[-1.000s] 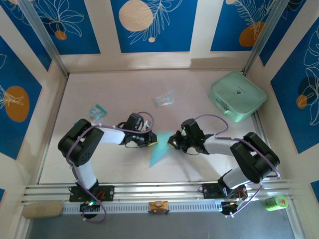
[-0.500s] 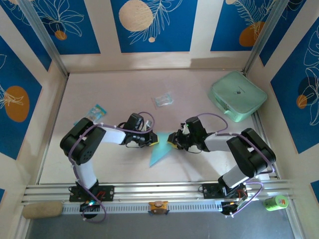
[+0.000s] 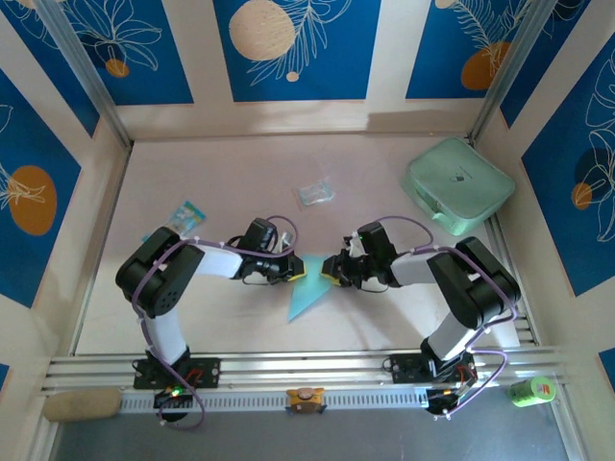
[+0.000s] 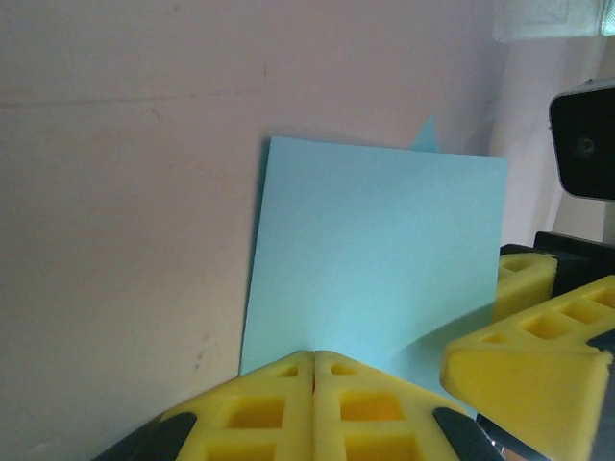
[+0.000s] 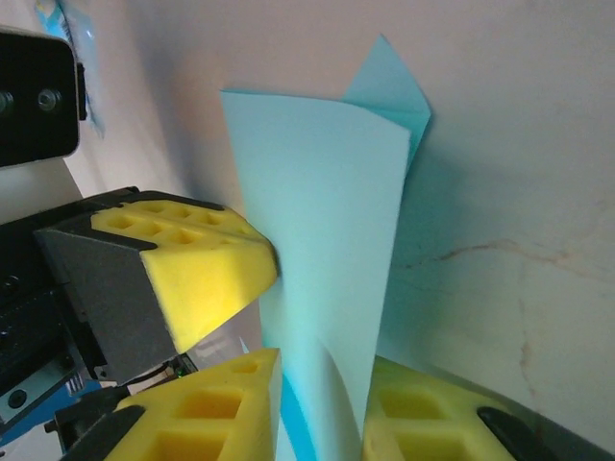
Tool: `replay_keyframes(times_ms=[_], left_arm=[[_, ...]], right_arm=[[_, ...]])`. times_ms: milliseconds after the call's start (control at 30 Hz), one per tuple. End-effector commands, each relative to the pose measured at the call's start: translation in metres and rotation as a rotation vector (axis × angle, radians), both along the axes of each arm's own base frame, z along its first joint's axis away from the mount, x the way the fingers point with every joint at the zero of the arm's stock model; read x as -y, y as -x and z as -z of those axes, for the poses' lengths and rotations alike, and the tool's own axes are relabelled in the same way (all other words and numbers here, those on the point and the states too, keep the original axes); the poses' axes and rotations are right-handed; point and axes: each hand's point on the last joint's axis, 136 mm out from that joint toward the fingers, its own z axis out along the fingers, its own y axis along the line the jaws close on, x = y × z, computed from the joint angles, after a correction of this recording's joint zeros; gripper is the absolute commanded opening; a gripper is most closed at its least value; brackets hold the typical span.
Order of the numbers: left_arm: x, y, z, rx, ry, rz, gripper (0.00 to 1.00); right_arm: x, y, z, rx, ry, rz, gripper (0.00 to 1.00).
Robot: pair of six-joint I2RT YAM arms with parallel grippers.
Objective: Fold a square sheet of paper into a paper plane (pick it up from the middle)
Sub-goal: Fold the wing for the fifth time at the center of the table.
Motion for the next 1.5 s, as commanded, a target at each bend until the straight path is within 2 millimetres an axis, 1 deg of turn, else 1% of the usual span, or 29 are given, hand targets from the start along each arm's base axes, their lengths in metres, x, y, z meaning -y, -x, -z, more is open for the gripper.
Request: replay_keyframes(times_ms=[0,100,167,267,300,367,467,533,667,767,833,1000,1100,1300,1467], left_arm=[[-0.007,0.005,0.014,-0.029,-0.036,-0.005,0.06],[-0.006,0.002,0.005,0.001,-0.028,-0.003,0.09],[-0.009,-0.001,0.002,0.026,-0.045,-0.007,0.18],[-0.014,-0.004,-0.010,0.097,-0.060,-0.014,0.26],[-0.016,-0.005,-0.016,0.129,-0.068,-0.013,0.31],[-0.021,-0.004,-0.027,0.221,-0.132,0.017,0.35],[-0.026,0.008,-0.043,0.410,-0.290,0.134,0.38],[-0.028,0.020,-0.046,0.491,-0.360,0.194,0.38],[-0.028,0.044,-0.043,0.570,-0.412,0.285,0.41],[-0.025,0.055,-0.041,0.615,-0.458,0.340,0.42],[-0.018,0.060,-0.041,0.641,-0.481,0.377,0.43],[-0.009,0.071,-0.025,0.641,-0.598,0.470,0.43],[-0.003,0.077,-0.021,0.659,-0.620,0.502,0.43],[0.004,0.080,-0.018,0.695,-0.686,0.535,0.43],[0.003,0.076,-0.011,0.708,-0.794,0.542,0.40]], right_arm=[[-0.003,-0.005,-0.006,0.017,-0.021,-0.019,0.15],[-0.001,-0.005,-0.004,0.007,-0.011,-0.001,0.07],[0.000,-0.006,-0.006,0.002,-0.007,0.020,0.04],[0.006,-0.006,-0.005,-0.025,0.025,0.073,0.02],[0.008,-0.006,-0.005,-0.033,0.032,0.095,0.02],[0.012,-0.006,-0.002,-0.058,0.055,0.140,0.02],[0.016,-0.006,-0.002,-0.081,0.069,0.185,0.02],[0.016,-0.007,-0.004,-0.084,0.067,0.200,0.02],[0.010,-0.010,-0.010,-0.090,0.061,0.192,0.02],[0.008,-0.011,-0.013,-0.087,0.067,0.188,0.02],[0.007,-0.011,-0.013,-0.088,0.069,0.186,0.02],[0.007,-0.011,-0.014,-0.089,0.073,0.187,0.02],[0.007,-0.011,-0.015,-0.089,0.072,0.187,0.02],[0.006,-0.012,-0.017,-0.087,0.076,0.185,0.02],[0.006,-0.012,-0.018,-0.085,0.076,0.186,0.01]])
